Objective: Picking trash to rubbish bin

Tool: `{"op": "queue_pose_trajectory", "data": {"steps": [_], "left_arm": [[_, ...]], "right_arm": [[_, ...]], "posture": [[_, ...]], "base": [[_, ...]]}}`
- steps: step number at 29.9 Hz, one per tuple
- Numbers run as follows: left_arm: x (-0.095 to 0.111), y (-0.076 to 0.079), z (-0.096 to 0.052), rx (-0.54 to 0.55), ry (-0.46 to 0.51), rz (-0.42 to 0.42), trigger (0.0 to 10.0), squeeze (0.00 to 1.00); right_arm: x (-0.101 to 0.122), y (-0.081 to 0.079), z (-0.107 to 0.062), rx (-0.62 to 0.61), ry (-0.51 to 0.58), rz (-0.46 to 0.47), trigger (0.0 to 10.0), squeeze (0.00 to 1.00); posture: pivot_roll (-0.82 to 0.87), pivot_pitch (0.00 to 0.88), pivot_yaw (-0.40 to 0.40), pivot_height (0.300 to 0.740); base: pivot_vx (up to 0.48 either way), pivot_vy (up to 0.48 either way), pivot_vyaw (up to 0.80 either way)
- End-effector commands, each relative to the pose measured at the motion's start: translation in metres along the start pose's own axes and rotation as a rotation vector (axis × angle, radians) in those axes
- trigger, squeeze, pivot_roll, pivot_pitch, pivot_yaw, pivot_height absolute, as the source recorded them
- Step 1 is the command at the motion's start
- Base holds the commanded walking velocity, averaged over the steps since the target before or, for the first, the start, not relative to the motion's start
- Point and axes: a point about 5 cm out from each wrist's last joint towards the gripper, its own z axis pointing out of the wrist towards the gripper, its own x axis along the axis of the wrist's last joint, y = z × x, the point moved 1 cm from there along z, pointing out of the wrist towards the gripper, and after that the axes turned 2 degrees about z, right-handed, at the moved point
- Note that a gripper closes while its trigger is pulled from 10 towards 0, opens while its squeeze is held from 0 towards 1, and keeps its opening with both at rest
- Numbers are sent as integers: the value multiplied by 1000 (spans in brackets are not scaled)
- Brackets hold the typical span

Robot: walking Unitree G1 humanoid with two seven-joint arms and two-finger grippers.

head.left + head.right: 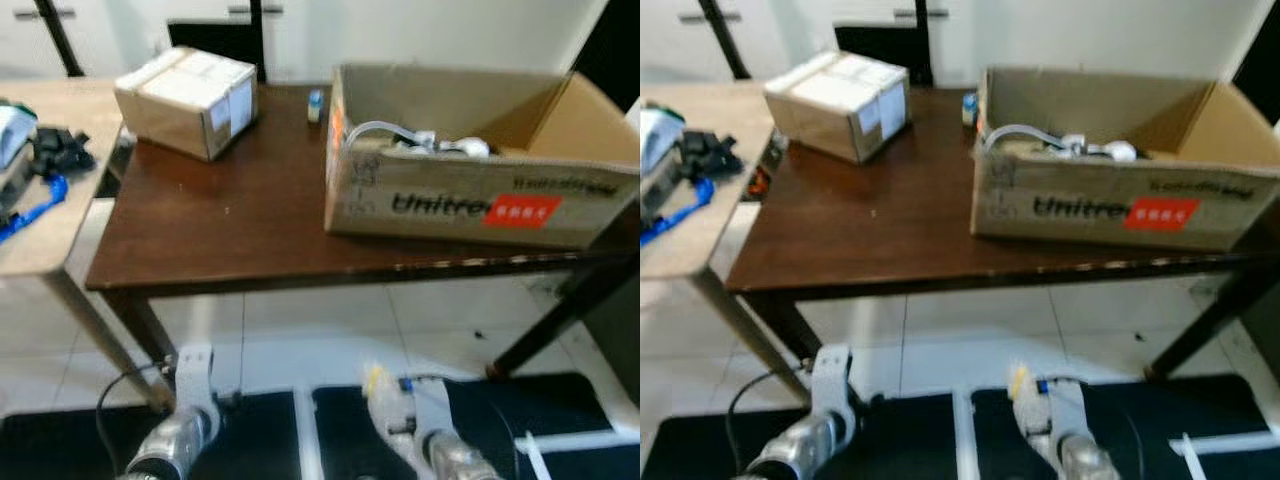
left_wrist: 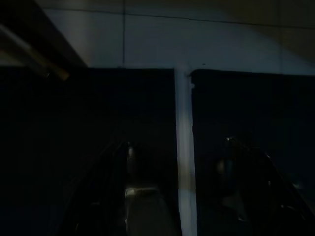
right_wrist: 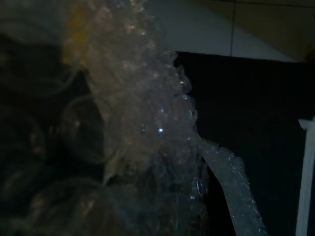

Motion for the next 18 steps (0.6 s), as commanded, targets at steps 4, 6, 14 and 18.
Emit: {"op": "queue_pose_trajectory", "data": {"steps": [4, 6, 14, 18], "left_arm": [[-8, 1, -1, -4, -35, 9, 10000, 0], [-8, 1, 0, -5, -35, 10, 10000, 0], [-6, 2, 0, -8, -45, 59, 10000, 0], [-6, 9, 1, -53, -43, 111, 10000, 0]], "right_arm": [[-11, 5, -2, -16, -33, 12, 10000, 0], [-11, 4, -2, -16, -33, 13, 10000, 0], [-11, 5, -2, -17, -31, 16, 10000, 0], [-11, 6, -2, -17, -30, 17, 10000, 0]], "posture": [[-63, 149, 19, 740], [-63, 148, 19, 740], [-64, 149, 20, 740], [-63, 150, 19, 740]], "base": [[0, -480, 0], [0, -480, 0], [0, -420, 0], [0, 480, 0]]}}
